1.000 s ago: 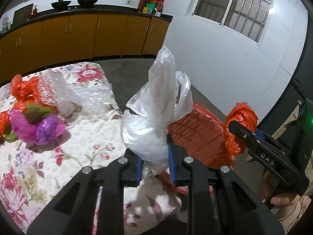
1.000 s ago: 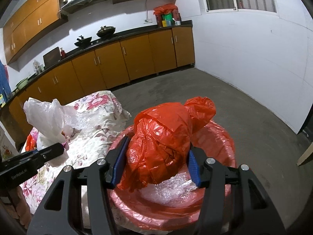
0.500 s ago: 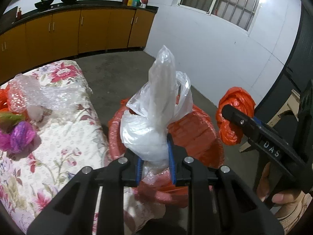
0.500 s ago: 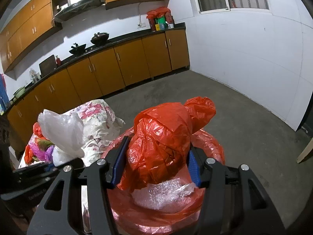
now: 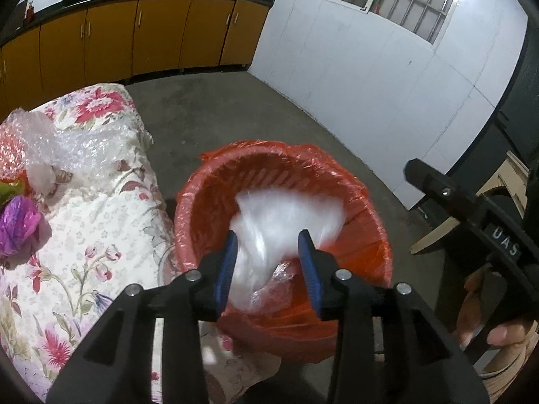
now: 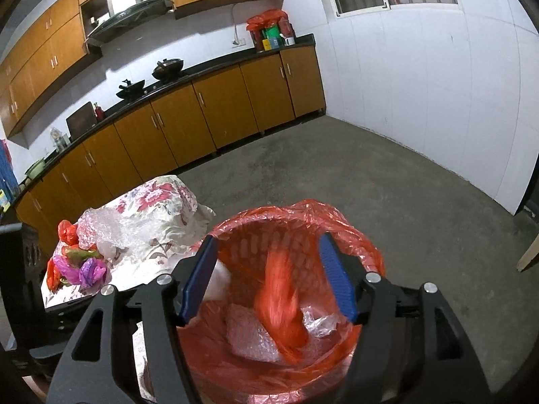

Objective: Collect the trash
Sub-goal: 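Open both tools over the red basket to drop the bags, then grasp the red bag with the left tool while the right tool grasps the purple bag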

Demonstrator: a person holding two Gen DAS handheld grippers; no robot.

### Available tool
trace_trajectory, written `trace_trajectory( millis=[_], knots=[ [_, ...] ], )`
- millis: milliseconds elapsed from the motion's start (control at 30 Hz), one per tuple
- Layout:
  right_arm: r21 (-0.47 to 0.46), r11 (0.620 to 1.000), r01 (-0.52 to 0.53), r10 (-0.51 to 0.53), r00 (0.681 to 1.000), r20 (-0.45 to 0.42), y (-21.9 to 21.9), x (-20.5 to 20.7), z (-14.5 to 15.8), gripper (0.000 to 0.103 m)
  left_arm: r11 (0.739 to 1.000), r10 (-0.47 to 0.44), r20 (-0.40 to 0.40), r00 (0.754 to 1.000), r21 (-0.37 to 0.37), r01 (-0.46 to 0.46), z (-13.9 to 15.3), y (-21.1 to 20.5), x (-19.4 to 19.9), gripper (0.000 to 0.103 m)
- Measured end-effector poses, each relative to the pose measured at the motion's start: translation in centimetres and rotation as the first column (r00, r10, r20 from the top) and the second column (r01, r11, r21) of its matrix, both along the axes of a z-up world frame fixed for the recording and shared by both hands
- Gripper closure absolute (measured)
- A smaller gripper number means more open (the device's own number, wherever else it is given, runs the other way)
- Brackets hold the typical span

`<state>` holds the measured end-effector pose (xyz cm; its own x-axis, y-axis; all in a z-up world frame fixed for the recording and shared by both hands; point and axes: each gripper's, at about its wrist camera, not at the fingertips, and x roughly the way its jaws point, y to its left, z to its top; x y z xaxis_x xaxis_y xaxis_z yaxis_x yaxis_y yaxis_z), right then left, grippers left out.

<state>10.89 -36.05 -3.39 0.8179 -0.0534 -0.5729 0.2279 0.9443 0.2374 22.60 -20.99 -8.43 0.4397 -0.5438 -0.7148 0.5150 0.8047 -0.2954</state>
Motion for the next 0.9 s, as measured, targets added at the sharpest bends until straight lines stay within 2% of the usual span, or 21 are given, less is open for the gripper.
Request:
trace_trajectory(
  millis=[133, 267, 467, 667, 767, 900],
  knots=[
    [-0.005, 1.0, 0.009, -0.009, 1.0, -0.004, 0.0, -0.2, 0.0, 0.04, 0.999, 0.038, 0.002, 0.999, 0.007, -0.038, -0.2, 1.6, 0.2, 0.06],
    [-0.03, 1.0, 0.005, -0.006, 1.0, -0.003, 0.6, -0.3, 0.2, 0.04, 0.994, 0.104, 0.05, 0.993, 0.036, -0.105, 0.2, 3.7, 0.1, 0.049],
    [-0.045, 0.998, -0.052, 0.052, 0.999, -0.002, 2.7, 0.4, 0.4, 0.04, 0.969, 0.225, 0.142, 0.964, 0.07, -0.237, 1.2, 8.6, -0.2, 0.038],
    [-0.067, 0.986, -0.15, 0.15, 0.989, -0.005, 6.8, 1.7, 0.5, 0.04, 0.924, 0.341, 0.223, 0.913, 0.102, -0.369, 1.6, 14.8, -0.3, 0.034],
    [-0.068, 0.977, -0.202, 0.202, 0.979, -0.011, 9.2, 2.6, 0.3, 0.04, 0.89, 0.4, 0.254, 0.881, 0.121, -0.439, 1.5, 18.0, -0.4, 0.033],
    [-0.064, 0.961, -0.269, 0.268, 0.963, -0.017, 12.4, 3.7, 0.1, 0.04, 0.833, 0.493, 0.268, 0.828, 0.128, -0.538, 1.2, 23.1, -0.4, 0.033]
  ],
)
